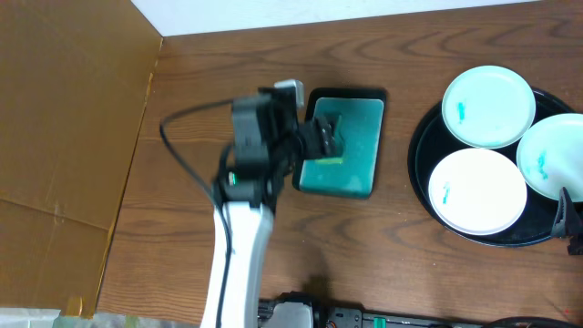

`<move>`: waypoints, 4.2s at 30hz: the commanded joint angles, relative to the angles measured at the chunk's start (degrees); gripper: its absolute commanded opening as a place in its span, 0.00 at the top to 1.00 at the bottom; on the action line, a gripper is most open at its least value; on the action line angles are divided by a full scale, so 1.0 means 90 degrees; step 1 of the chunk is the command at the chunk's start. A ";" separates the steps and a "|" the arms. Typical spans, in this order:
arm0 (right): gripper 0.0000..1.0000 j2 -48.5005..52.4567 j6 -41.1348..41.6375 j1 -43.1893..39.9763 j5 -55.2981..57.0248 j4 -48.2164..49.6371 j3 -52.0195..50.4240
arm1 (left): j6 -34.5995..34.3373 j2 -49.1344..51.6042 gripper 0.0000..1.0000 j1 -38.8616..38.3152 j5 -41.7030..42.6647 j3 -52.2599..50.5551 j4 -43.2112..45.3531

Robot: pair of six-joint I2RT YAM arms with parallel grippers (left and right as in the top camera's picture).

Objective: Clean dirty plates on tray and stack at the side
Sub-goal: 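Raise the left arm and move its gripper over the green sponge, then lower the left gripper into the basin and grasp the green sponge, then lift the sponge with the left gripper and carry it to the front plate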

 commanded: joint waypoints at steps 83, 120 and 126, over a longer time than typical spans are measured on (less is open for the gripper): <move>0.01 -0.0027 -0.0083 -0.0063 -0.0024 -0.0019 -0.0010 | -0.1501 0.4641 0.93 -0.0398 -0.1540 0.1744 -0.0007; 0.01 -0.0027 -0.0083 -0.0063 -0.0024 -0.0019 -0.0010 | -0.1406 0.2421 0.93 -0.0668 -0.0755 0.1285 -0.0270; 0.01 -0.0027 -0.0083 -0.0063 -0.0024 -0.0019 -0.0010 | -0.1474 0.3196 0.93 -0.0748 -0.1455 0.0605 0.0189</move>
